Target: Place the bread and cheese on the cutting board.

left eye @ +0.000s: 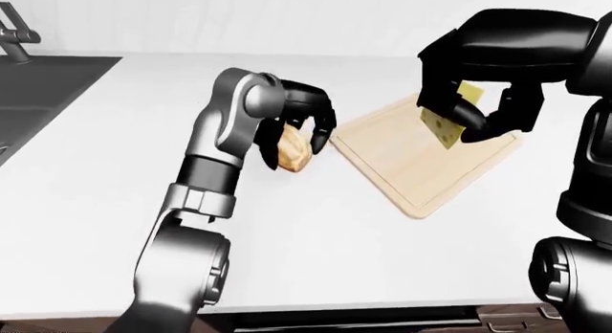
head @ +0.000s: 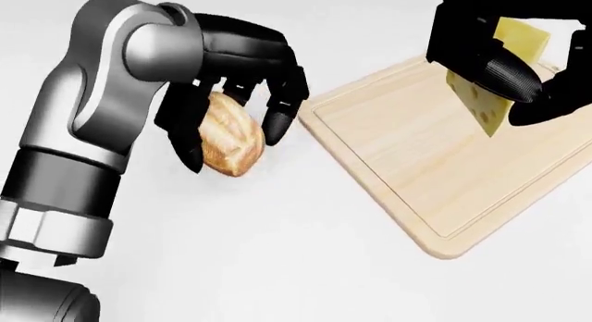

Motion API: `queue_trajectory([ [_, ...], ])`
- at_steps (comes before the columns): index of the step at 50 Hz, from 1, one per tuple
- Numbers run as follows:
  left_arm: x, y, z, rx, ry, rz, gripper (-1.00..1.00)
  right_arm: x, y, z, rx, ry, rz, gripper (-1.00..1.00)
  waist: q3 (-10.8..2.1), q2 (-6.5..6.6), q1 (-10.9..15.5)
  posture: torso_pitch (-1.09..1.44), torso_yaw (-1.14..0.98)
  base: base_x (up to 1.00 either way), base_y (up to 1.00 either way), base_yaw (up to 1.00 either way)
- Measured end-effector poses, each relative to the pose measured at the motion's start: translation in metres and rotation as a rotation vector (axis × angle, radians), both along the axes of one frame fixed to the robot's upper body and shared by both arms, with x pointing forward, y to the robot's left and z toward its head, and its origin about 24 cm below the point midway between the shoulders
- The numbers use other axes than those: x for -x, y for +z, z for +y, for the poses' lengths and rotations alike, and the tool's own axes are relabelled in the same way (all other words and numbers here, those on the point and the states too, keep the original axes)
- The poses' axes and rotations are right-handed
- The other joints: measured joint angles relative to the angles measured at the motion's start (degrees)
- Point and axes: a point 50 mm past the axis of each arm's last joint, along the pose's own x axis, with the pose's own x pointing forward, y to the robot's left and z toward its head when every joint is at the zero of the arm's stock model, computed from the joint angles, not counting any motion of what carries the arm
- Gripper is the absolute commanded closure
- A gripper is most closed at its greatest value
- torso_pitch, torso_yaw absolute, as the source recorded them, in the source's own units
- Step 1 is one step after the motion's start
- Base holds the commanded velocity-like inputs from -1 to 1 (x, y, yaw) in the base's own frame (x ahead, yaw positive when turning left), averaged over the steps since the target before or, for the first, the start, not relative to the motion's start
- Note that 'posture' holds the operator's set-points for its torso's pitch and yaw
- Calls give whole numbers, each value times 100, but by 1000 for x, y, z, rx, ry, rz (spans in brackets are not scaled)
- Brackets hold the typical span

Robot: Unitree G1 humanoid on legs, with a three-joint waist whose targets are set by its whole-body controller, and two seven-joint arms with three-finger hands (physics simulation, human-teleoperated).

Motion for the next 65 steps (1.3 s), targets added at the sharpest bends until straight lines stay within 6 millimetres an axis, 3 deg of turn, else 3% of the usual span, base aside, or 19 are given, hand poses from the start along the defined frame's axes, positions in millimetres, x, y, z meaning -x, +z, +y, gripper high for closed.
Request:
queue_trajectory([
  [4, -2, 24, -2, 29, -4, -53, 100, -4, -5, -5, -1, -16, 18, 100, 5, -6, 11, 0, 0, 0, 0, 0],
  [6, -15, 45, -14, 102, 13, -85, 100, -11, -6, -17, -7, -56, 25, 100, 31, -55, 53, 0, 0, 0, 0, 0],
  [11, -15, 74, -22, 225, 4, -259, 100, -29, -11, -36, -19, -137, 40, 100, -48, -25, -7, 0, 0, 0, 0, 0],
  [17, -14, 64, -26, 208, -18, -231, 100, -53, -16, -47, -29, -200, 37, 100, -42, -2, -35, 0, 0, 0, 0, 0],
  [27, -15, 58, -21, 195, -3, -205, 100, -83, -53, -69, -16, -324, 121, 100, 22, -52, 5, 0, 0, 0, 0, 0],
  [40, -14, 55, -20, 190, -10, -200, 100, -88, -76, -86, -79, -387, 131, 100, -10, -114, 44, 0, 0, 0, 0, 0],
  [51, -13, 54, -21, 186, -8, -196, 100, -89, -107, -98, -91, -440, 167, 100, -24, -163, 62, 0, 0, 0, 0, 0],
  [59, -12, 51, -21, 181, -14, -191, 100, -90, -109, -95, -106, -429, 154, 100, -48, -178, 72, 0, 0, 0, 0, 0],
  [60, -12, 51, -20, 180, -13, -190, 100, -90, -109, -95, -105, -429, 154, 83, -49, -183, 75, 0, 0, 0, 0, 0],
  [61, -12, 51, -20, 180, -12, -189, 100, -90, -109, -95, -105, -429, 153, -15, -51, -188, 77, 0, 0, 0, 0, 0],
  [62, -12, 52, -20, 179, -13, -190, 100, -90, -109, -95, -103, -430, 153, -100, -53, -193, 80, 0, 0, 0, 0, 0],
  [65, -11, 52, -20, 176, -19, -193, 100, -89, -108, -96, -96, -433, 154, -100, -55, -205, 82, 0, 0, 0, 0, 0],
])
